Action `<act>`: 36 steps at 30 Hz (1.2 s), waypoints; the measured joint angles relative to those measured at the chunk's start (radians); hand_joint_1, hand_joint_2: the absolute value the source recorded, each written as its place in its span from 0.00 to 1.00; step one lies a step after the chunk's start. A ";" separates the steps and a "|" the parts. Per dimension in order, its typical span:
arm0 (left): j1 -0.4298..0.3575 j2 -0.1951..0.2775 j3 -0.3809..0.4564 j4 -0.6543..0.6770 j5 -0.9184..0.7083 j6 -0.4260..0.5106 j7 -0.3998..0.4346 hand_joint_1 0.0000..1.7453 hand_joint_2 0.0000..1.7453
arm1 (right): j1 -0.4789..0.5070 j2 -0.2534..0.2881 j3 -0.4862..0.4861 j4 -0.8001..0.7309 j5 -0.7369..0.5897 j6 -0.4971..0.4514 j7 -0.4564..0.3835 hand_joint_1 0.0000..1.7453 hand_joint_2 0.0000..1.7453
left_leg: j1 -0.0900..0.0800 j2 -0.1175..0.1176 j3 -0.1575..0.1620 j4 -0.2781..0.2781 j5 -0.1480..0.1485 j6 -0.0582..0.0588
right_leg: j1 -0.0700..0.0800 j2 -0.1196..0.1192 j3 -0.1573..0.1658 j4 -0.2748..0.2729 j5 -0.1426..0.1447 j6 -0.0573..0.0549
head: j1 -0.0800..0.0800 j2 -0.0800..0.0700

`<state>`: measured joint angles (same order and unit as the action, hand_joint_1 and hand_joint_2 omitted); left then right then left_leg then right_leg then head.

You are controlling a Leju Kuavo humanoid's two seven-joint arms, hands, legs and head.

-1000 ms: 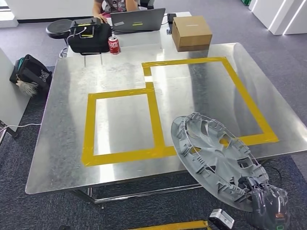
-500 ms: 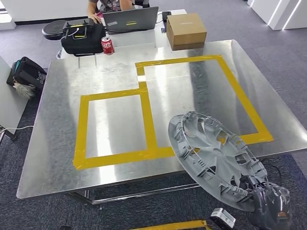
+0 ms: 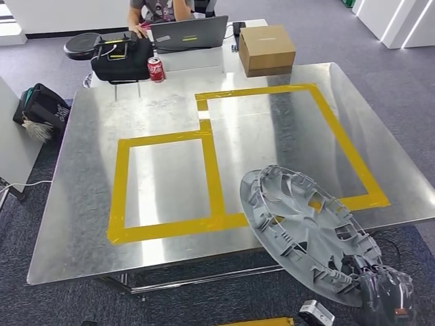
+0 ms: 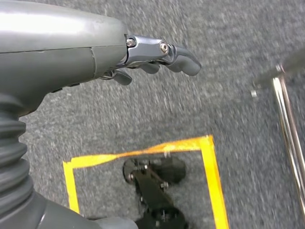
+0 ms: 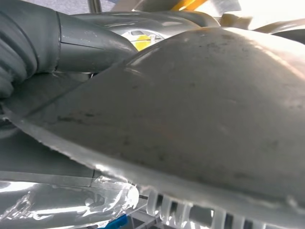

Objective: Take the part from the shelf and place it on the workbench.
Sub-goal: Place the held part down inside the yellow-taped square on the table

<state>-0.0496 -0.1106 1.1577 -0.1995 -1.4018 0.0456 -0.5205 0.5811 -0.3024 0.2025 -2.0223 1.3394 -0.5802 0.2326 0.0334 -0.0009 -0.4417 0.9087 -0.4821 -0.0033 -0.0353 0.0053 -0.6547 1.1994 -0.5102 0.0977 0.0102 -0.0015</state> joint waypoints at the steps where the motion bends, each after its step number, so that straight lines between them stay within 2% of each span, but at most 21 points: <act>1: 0.000 -0.001 0.000 0.000 0.000 0.000 0.000 0.00 1.00 | 0.001 0.002 -0.001 0.000 0.001 0.000 -0.001 1.00 1.00 | 0.006 0.000 0.008 0.005 -0.009 -0.012 | -0.007 0.001 0.035 -0.069 0.036 0.015 | 0.000 0.000; 2: 0.000 0.002 0.000 -0.001 0.000 0.001 0.000 0.00 1.00 | 0.001 0.004 -0.002 0.000 0.001 0.000 -0.003 1.00 1.00 | 0.011 -0.001 0.014 0.015 -0.018 -0.024 | -0.012 0.003 0.063 -0.128 0.049 0.025 | 0.005 0.000; 3: -0.001 0.003 0.001 -0.002 0.000 0.002 0.000 0.00 1.00 | 0.000 0.007 -0.003 -0.002 0.002 -0.001 -0.004 1.00 1.00 | 0.013 -0.001 0.015 0.023 -0.029 -0.035 | -0.014 0.006 0.083 -0.166 0.050 0.023 | 0.009 0.000; 4: -0.002 0.005 0.001 -0.003 0.000 0.002 0.000 0.00 1.00 | 0.000 0.009 -0.003 -0.003 0.003 -0.001 -0.005 1.00 1.00 | 0.012 -0.001 0.015 0.030 -0.038 -0.044 | -0.015 0.009 0.091 -0.178 0.038 0.015 | 0.012 0.000; 6: -0.003 0.004 0.001 -0.004 0.001 0.003 0.001 0.00 1.00 | -0.001 0.013 -0.004 -0.008 0.006 -0.003 -0.008 1.00 1.00 | 0.011 -0.001 0.016 0.035 -0.045 -0.053 | -0.012 0.012 0.090 -0.165 0.029 -0.017 | 0.010 0.000; 8: -0.005 0.004 0.003 -0.004 0.002 0.004 0.002 0.00 1.00 | 0.000 0.017 -0.005 -0.015 0.007 -0.004 -0.010 1.00 1.00 | 0.014 -0.001 0.004 0.072 -0.046 -0.058 | -0.009 0.012 0.097 -0.161 0.031 -0.034 | 0.003 0.000; 12: -0.007 0.003 0.005 -0.004 0.005 0.007 0.005 0.00 1.00 | 0.001 0.024 -0.011 -0.022 0.005 -0.003 -0.016 1.00 1.00 | 0.005 0.000 -0.159 0.323 -0.137 -0.053 | -0.002 0.011 0.116 -0.173 0.020 -0.052 | -0.005 0.000; 13: -0.005 0.003 0.006 -0.004 0.005 0.008 0.007 0.00 1.00 | 0.001 0.027 -0.012 -0.022 0.003 -0.002 -0.017 1.00 1.00 | 0.003 0.000 -0.191 0.356 -0.146 -0.049 | 0.000 0.012 0.120 -0.173 0.016 -0.056 | -0.005 0.000; 15: -0.002 0.003 0.006 -0.004 0.005 0.009 0.009 0.00 1.00 | 0.002 0.030 -0.014 -0.022 0.000 0.002 -0.020 1.00 1.00 | 0.000 0.000 -0.207 0.323 -0.094 -0.040 | 0.001 0.014 0.132 -0.174 0.006 -0.057 | -0.005 0.000; 17: -0.003 0.004 0.006 -0.004 0.005 0.010 0.012 0.00 1.00 | 0.004 0.033 -0.018 -0.022 -0.005 0.010 -0.021 1.00 1.00 | -0.003 0.017 -0.174 0.199 0.001 -0.033 | 0.001 0.011 0.147 -0.174 -0.007 -0.048 | -0.006 0.000; 19: -0.008 0.004 0.007 -0.004 0.004 0.011 0.015 0.00 1.00 | 0.009 0.034 -0.027 -0.021 -0.010 0.019 -0.023 1.00 1.00 | -0.007 0.039 -0.152 0.117 0.040 -0.030 | 0.004 0.003 0.156 -0.177 -0.020 -0.035 | -0.009 0.000; 22: -0.010 0.003 0.007 -0.004 0.004 0.011 0.017 0.00 1.00 | 0.013 0.036 -0.037 -0.020 -0.011 0.026 -0.025 1.00 1.00 | -0.010 0.027 -0.150 0.105 0.045 -0.022 | 0.006 -0.015 0.170 -0.198 -0.028 -0.015 | -0.010 0.000; 24: -0.008 0.003 0.007 -0.004 0.004 0.011 0.017 0.00 1.00 | 0.012 0.037 -0.041 -0.020 -0.009 0.031 -0.025 1.00 1.00 | -0.008 0.012 -0.143 0.100 0.045 -0.009 | 0.005 -0.019 0.170 -0.172 -0.050 -0.007 | -0.007 0.000; 25: -0.008 0.004 0.007 -0.004 0.004 0.011 0.017 0.00 1.00 | 0.012 0.037 -0.042 -0.019 -0.008 0.034 -0.025 1.00 1.00 | -0.008 0.007 -0.139 0.099 0.043 -0.003 | 0.006 -0.017 0.148 -0.123 -0.077 -0.006 | -0.005 0.000; 27: -0.008 0.005 0.009 -0.004 0.005 0.011 0.017 0.00 1.00 | 0.013 0.037 -0.043 -0.017 -0.006 0.037 -0.025 1.00 1.00 | -0.015 -0.005 -0.136 0.099 0.037 0.007 | 0.010 -0.011 0.066 0.023 -0.141 -0.009 | -0.002 0.000; 28: -0.008 0.005 0.010 -0.004 0.005 0.011 0.017 0.00 1.00 | 0.014 0.038 -0.043 -0.016 -0.004 0.038 -0.025 1.00 1.00 | -0.019 -0.013 -0.134 0.099 0.034 0.011 | 0.012 -0.010 0.028 0.081 -0.155 -0.012 | -0.002 0.000; 29: -0.007 0.005 0.012 -0.004 0.005 0.011 0.017 0.00 1.00 | 0.014 0.038 -0.044 -0.015 -0.003 0.038 -0.025 1.00 1.00 | -0.023 -0.021 -0.131 0.099 0.032 0.014 | 0.015 -0.009 0.007 0.103 -0.147 -0.016 | -0.002 0.000; 30: -0.006 0.005 0.012 -0.004 0.005 0.011 0.017 0.00 1.00 | 0.014 0.038 -0.044 -0.014 -0.002 0.038 -0.024 1.00 1.00 | -0.027 -0.031 -0.126 0.099 0.029 0.016 | 0.018 -0.005 0.007 0.081 -0.117 -0.021 | -0.002 0.000; 33: -0.008 0.003 0.014 -0.004 0.006 0.010 0.018 0.00 1.00 | 0.014 0.038 -0.046 -0.012 0.001 0.039 -0.022 1.00 1.00 | -0.033 -0.063 -0.112 0.100 0.021 0.014 | 0.027 0.045 0.077 -0.112 0.000 -0.043 | -0.002 0.000; 35: -0.009 0.002 0.016 -0.004 0.010 0.010 0.019 0.00 1.00 | 0.015 0.039 -0.047 -0.012 0.004 0.040 -0.020 1.00 1.00 | -0.035 -0.081 -0.112 0.099 0.018 0.007 | 0.032 0.066 0.102 -0.169 0.020 -0.053 | -0.003 0.000; 36: -0.009 0.003 0.018 -0.004 0.010 0.010 0.019 0.00 1.00 | 0.015 0.039 -0.048 -0.012 0.005 0.041 -0.019 1.00 1.00 | -0.035 -0.090 -0.113 0.098 0.018 0.002 | 0.035 0.057 0.106 -0.172 0.020 -0.058 | -0.003 0.000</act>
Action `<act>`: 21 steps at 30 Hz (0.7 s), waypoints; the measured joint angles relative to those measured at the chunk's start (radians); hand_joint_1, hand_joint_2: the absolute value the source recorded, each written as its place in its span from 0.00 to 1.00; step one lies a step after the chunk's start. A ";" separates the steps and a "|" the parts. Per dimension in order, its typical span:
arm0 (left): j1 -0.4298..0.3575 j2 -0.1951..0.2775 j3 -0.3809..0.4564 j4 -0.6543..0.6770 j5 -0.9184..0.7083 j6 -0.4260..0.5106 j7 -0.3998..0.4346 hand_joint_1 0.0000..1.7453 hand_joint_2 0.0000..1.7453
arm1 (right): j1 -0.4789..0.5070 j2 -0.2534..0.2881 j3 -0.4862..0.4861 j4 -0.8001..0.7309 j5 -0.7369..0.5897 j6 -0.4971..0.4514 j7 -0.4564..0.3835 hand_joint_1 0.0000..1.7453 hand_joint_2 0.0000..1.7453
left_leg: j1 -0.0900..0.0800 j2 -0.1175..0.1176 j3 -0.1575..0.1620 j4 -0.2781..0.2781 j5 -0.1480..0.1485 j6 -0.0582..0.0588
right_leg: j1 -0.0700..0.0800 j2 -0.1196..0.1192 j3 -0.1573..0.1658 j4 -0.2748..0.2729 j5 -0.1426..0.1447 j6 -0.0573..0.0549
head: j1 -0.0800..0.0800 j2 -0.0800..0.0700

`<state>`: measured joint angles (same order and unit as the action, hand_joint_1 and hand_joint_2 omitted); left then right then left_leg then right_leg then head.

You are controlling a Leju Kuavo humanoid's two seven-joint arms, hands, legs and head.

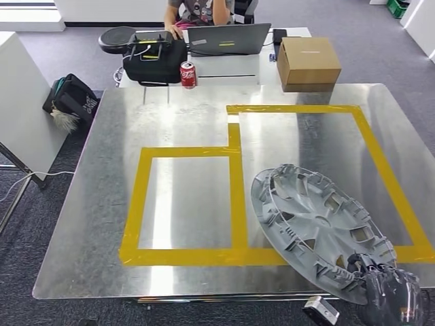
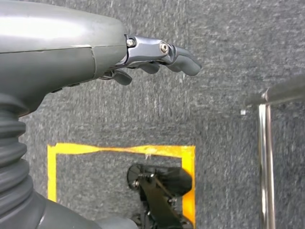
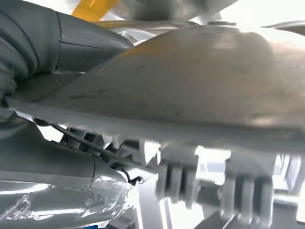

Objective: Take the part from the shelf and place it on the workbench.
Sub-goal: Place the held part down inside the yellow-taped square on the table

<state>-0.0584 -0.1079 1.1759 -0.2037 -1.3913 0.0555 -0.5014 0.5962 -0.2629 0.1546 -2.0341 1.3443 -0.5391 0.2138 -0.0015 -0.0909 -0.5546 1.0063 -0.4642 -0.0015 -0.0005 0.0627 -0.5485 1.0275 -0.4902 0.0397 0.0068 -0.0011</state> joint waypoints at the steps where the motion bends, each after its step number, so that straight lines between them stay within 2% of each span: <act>1: 0.001 0.001 0.002 0.000 0.001 0.000 0.000 0.00 1.00 | 0.000 0.000 -0.001 0.000 0.001 0.000 0.001 1.00 1.00 | 0.001 -0.007 -0.001 -0.001 0.001 -0.004 | -0.001 -0.010 0.003 -0.003 0.002 -0.005 | 0.000 0.000; 3: 0.003 0.001 0.006 -0.001 0.003 -0.001 0.002 0.00 1.00 | 0.000 0.001 -0.003 0.000 0.000 0.001 0.004 1.00 1.00 | 0.000 0.016 -0.012 0.021 -0.014 -0.015 | -0.006 -0.030 0.013 -0.014 0.008 -0.015 | -0.004 0.000; 5: 0.001 0.001 0.008 -0.001 0.006 -0.001 0.003 0.00 1.00 | 0.003 0.002 -0.007 0.000 -0.011 0.002 0.008 1.00 1.00 | 0.002 0.061 -0.062 0.119 -0.069 -0.026 | -0.011 -0.053 0.019 -0.023 0.011 -0.022 | -0.012 0.000; 7: -0.001 0.003 0.011 -0.001 0.009 -0.001 0.003 0.00 1.00 | 0.006 0.002 -0.018 0.000 -0.036 0.002 0.007 1.00 1.00 | 0.010 0.077 -0.129 0.244 -0.119 -0.035 | -0.013 -0.073 0.021 -0.025 0.008 -0.023 | -0.014 0.000; 8: 0.000 0.004 0.012 -0.001 0.010 -0.002 0.003 0.00 1.00 | 0.009 0.003 -0.026 0.000 -0.052 0.002 0.001 1.00 1.00 | 0.014 0.078 -0.146 0.272 -0.120 -0.039 | -0.015 -0.080 0.021 -0.025 0.005 -0.021 | -0.015 0.000; 9: 0.002 0.005 0.013 -0.001 0.011 -0.002 0.003 0.00 1.00 | 0.012 0.005 -0.038 0.000 -0.068 0.003 -0.009 1.00 1.00 | 0.018 0.079 -0.142 0.263 -0.102 -0.044 | -0.017 -0.086 0.022 -0.025 0.003 -0.017 | -0.014 0.000; 10: 0.004 0.006 0.014 -0.001 0.011 -0.003 0.003 0.00 1.00 | 0.015 0.009 -0.052 0.000 -0.084 0.004 -0.024 1.00 1.00 | 0.022 0.082 -0.117 0.216 -0.069 -0.049 | -0.022 -0.090 0.024 -0.025 -0.001 -0.012 | -0.014 0.000; 12: 0.004 0.006 0.017 -0.001 0.012 -0.005 0.003 0.00 1.00 | 0.023 0.023 -0.087 0.000 -0.120 0.012 -0.064 1.00 1.00 | 0.031 0.097 -0.041 0.082 -0.012 -0.059 | -0.024 -0.097 0.031 -0.021 -0.011 0.004 | -0.018 0.000; 13: 0.002 0.005 0.019 -0.001 0.012 -0.006 0.003 0.00 1.00 | 0.028 0.038 -0.114 0.000 -0.145 0.023 -0.101 1.00 1.00 | 0.034 0.101 -0.013 0.035 0.000 -0.058 | -0.023 -0.099 0.036 -0.020 -0.017 0.013 | -0.018 0.000; 14: 0.001 0.005 0.020 -0.001 0.013 -0.006 0.003 0.00 1.00 | 0.031 0.060 -0.150 0.000 -0.173 0.042 -0.152 1.00 1.00 | 0.035 0.103 0.001 0.010 0.000 -0.052 | -0.020 -0.100 0.041 -0.021 -0.021 0.021 | -0.018 0.000; 17: 0.003 0.005 0.028 -0.001 0.015 -0.007 0.003 0.00 1.00 | 0.019 0.168 -0.320 0.000 -0.236 0.163 -0.387 1.00 1.00 | 0.032 0.095 0.004 0.003 -0.003 -0.023 | -0.023 -0.100 0.054 -0.032 -0.021 0.042 | -0.013 0.000; 18: 0.004 0.006 0.031 -0.001 0.016 -0.007 0.003 0.00 1.00 | 0.001 0.217 -0.396 0.000 -0.242 0.220 -0.477 1.00 1.00 | 0.032 0.094 0.006 0.001 -0.002 -0.016 | -0.024 -0.095 0.050 -0.020 -0.031 0.046 | -0.012 0.000; 19: 0.005 0.007 0.034 -0.001 0.016 -0.007 0.003 0.00 1.00 | -0.022 0.267 -0.478 0.000 -0.243 0.276 -0.564 1.00 1.00 | 0.032 0.093 0.007 0.000 -0.001 -0.008 | -0.025 -0.088 0.034 0.015 -0.053 0.047 | -0.011 0.000; 21: 0.005 0.008 0.037 -0.002 0.018 -0.008 0.003 0.00 1.00 | -0.068 0.360 -0.643 0.000 -0.236 0.369 -0.693 1.00 1.00 | 0.027 0.090 0.007 0.000 -0.002 0.002 | -0.022 -0.074 -0.032 0.146 -0.117 0.044 | -0.009 0.000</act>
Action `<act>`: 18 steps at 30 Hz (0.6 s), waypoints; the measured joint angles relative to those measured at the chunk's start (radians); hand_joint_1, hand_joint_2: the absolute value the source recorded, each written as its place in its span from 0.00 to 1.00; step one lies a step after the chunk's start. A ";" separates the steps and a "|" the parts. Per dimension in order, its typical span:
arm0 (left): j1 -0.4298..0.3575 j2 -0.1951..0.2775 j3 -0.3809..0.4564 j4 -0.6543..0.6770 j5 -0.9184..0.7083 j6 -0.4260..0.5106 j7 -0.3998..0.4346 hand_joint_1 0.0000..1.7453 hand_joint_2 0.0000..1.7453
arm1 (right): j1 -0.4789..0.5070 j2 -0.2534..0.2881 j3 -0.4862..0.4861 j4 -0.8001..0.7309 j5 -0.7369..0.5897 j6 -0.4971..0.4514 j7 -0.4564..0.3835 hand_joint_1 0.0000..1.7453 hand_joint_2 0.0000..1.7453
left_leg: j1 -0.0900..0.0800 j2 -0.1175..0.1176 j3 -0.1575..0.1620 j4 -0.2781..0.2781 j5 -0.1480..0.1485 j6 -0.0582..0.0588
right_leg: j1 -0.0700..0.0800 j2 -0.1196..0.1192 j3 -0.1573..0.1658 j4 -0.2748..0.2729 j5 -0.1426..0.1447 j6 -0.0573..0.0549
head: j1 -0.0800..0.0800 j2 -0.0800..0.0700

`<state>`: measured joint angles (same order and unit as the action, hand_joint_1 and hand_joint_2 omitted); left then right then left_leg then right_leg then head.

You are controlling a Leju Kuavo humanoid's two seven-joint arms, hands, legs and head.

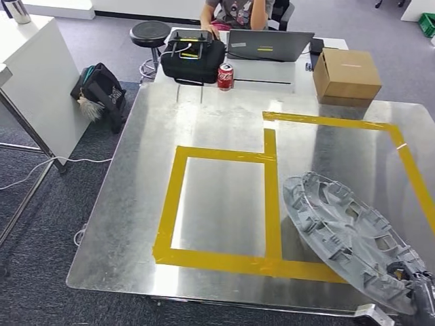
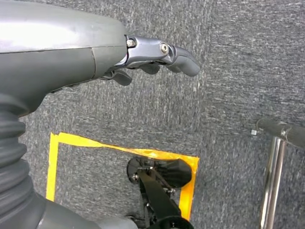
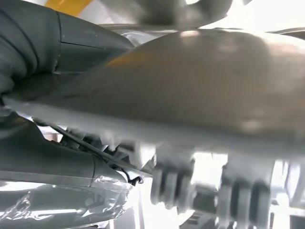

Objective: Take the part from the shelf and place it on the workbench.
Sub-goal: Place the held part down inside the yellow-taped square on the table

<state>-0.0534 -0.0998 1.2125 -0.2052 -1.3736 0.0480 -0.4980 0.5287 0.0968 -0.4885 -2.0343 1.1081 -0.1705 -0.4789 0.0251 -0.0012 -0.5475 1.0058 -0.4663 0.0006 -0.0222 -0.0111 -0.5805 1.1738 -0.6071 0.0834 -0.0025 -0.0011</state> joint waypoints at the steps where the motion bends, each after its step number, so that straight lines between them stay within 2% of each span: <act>1: 0.000 0.000 0.001 0.000 0.000 0.000 0.000 0.00 1.00 | -0.019 0.036 -0.071 0.000 0.002 0.029 -0.036 1.00 1.00 | -0.005 -0.003 0.001 0.000 -0.002 0.004 | 0.002 0.004 -0.037 0.067 -0.023 -0.003 | 0.000 0.000; 2: 0.000 0.000 0.002 0.000 0.001 0.000 0.000 0.00 1.00 | -0.037 0.066 -0.132 0.000 0.005 0.050 -0.057 1.00 1.00 | -0.010 -0.008 0.003 0.000 -0.004 0.008 | 0.005 0.006 -0.063 0.107 -0.028 -0.007 | 0.000 0.000; 3: 0.001 0.000 0.003 0.000 0.001 -0.001 0.000 0.00 1.00 | -0.056 0.091 -0.186 0.000 0.008 0.067 -0.071 1.00 1.00 | -0.015 -0.013 0.005 0.000 -0.006 0.011 | 0.009 0.007 -0.072 0.110 -0.013 -0.013 | 0.000 0.000; 4: 0.001 0.000 0.005 0.000 0.001 -0.002 0.000 0.00 1.00 | -0.077 0.112 -0.237 0.001 0.012 0.083 -0.084 1.00 1.00 | -0.020 -0.018 0.010 0.000 -0.008 0.013 | 0.013 0.008 -0.061 0.073 0.020 -0.021 | 0.000 0.000; 6: 0.000 -0.002 0.007 0.000 0.002 -0.003 0.000 0.00 1.00 | -0.124 0.142 -0.344 0.004 0.027 0.118 -0.114 1.00 1.00 | -0.026 -0.028 0.017 0.001 -0.012 0.016 | 0.026 0.016 -0.008 -0.058 0.094 -0.045 | -0.001 0.000; 7: 0.000 -0.003 0.009 0.000 0.003 -0.004 0.000 0.00 1.00 | -0.148 0.153 -0.397 0.006 0.038 0.138 -0.131 1.00 1.00 | -0.027 -0.034 0.019 0.001 -0.014 0.015 | 0.032 0.018 0.013 -0.111 0.117 -0.055 | 0.001 0.000; 8: 0.000 -0.004 0.010 0.000 0.004 -0.004 0.000 0.00 1.00 | -0.173 0.162 -0.449 0.008 0.051 0.159 -0.149 1.00 1.00 | -0.028 -0.038 0.020 0.003 -0.017 0.013 | 0.037 0.021 0.025 -0.143 0.130 -0.058 | 0.003 0.000; 11: 0.002 -0.004 0.017 0.000 0.005 -0.005 -0.001 0.00 1.00 | -0.250 0.182 -0.597 0.017 0.096 0.213 -0.189 1.00 1.00 | -0.027 -0.043 0.020 0.005 -0.019 0.014 | 0.040 0.019 0.028 -0.158 0.136 -0.042 | 0.008 0.000; 12: 0.002 -0.004 0.018 0.000 0.005 -0.005 -0.001 0.00 1.00 | -0.272 0.187 -0.641 0.021 0.108 0.226 -0.194 1.00 1.00 | -0.026 -0.043 0.020 0.003 -0.019 0.015 | 0.041 0.018 0.029 -0.158 0.136 -0.040 | 0.009 0.000; 14: 0.002 -0.005 0.020 0.000 0.005 -0.005 -0.001 0.00 1.00 | -0.308 0.194 -0.716 0.026 0.124 0.243 -0.196 1.00 1.00 | -0.025 -0.043 0.022 0.000 -0.019 0.013 | 0.042 0.018 0.029 -0.158 0.134 -0.043 | 0.008 0.000; 18: 0.001 -0.005 0.024 0.000 0.005 -0.005 -0.001 0.00 1.00 | -0.349 0.201 -0.805 0.035 0.146 0.252 -0.196 1.00 1.00 | -0.024 -0.043 0.024 -0.002 -0.020 0.010 | 0.043 0.018 0.031 -0.157 0.131 -0.048 | 0.008 0.000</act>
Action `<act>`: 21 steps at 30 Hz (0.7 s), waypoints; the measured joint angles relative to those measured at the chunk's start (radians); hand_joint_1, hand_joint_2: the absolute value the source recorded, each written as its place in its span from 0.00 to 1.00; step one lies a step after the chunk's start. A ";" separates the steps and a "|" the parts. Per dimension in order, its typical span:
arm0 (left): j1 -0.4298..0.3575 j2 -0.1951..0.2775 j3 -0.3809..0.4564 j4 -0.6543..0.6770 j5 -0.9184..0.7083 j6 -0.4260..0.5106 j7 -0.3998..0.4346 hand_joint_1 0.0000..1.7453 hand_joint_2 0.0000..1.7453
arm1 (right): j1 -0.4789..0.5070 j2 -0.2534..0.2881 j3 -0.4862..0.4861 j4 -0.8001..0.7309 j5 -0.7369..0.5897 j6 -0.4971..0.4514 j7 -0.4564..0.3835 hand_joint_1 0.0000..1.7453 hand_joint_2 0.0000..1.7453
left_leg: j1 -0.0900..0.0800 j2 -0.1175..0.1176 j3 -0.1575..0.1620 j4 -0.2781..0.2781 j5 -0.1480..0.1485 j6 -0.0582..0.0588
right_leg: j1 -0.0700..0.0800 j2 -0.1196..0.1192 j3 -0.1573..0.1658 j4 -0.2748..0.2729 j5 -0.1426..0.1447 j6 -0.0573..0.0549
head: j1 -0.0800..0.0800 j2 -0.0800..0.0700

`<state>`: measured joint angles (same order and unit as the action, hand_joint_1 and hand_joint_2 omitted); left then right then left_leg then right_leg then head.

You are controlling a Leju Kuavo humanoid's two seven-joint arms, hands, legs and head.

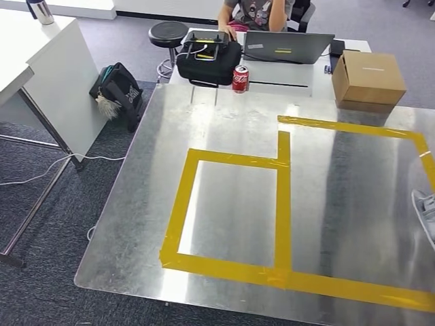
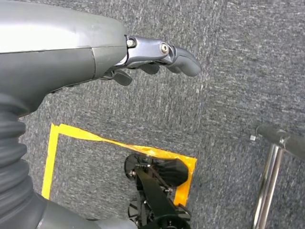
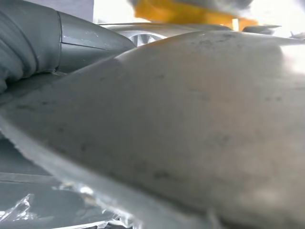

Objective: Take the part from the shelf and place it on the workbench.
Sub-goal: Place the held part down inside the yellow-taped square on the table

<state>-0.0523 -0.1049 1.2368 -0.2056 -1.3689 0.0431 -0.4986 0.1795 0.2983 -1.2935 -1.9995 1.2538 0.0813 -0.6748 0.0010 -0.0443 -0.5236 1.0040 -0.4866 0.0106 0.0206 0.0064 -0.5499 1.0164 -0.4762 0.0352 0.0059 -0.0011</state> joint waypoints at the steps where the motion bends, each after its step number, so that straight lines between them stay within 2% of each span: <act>1: 0.000 0.000 0.000 0.000 0.000 0.000 0.000 0.00 1.00 | -0.006 0.001 -0.017 0.003 0.007 -0.001 0.000 1.00 1.00 | 0.000 0.000 0.000 0.000 0.000 -0.001 | 0.000 0.000 0.000 0.000 -0.001 -0.001 | 0.000 0.000; 9: -0.001 0.000 0.001 0.000 -0.001 -0.001 0.000 0.00 1.00 | -0.035 -0.016 -0.083 0.040 0.063 -0.012 0.000 1.00 1.00 | 0.000 0.000 0.001 0.000 -0.002 -0.002 | 0.000 0.000 0.004 -0.002 -0.002 -0.002 | 0.000 0.000; 21: -0.005 0.007 0.001 0.000 -0.019 -0.012 0.000 0.00 1.00 | -0.038 -0.113 -0.071 0.148 0.192 -0.017 0.000 1.00 1.00 | 0.000 0.000 0.004 0.000 -0.003 -0.001 | 0.000 0.001 0.011 -0.010 0.000 -0.001 | 0.001 0.000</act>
<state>-0.0568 -0.0976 1.2379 -0.2056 -1.3876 0.0313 -0.4985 0.1412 0.1848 -1.3641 -1.8520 1.4458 0.0641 -0.6748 0.0009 -0.0443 -0.5193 1.0038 -0.4896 0.0100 0.0207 0.0072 -0.5384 1.0065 -0.4765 0.0344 0.0065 -0.0011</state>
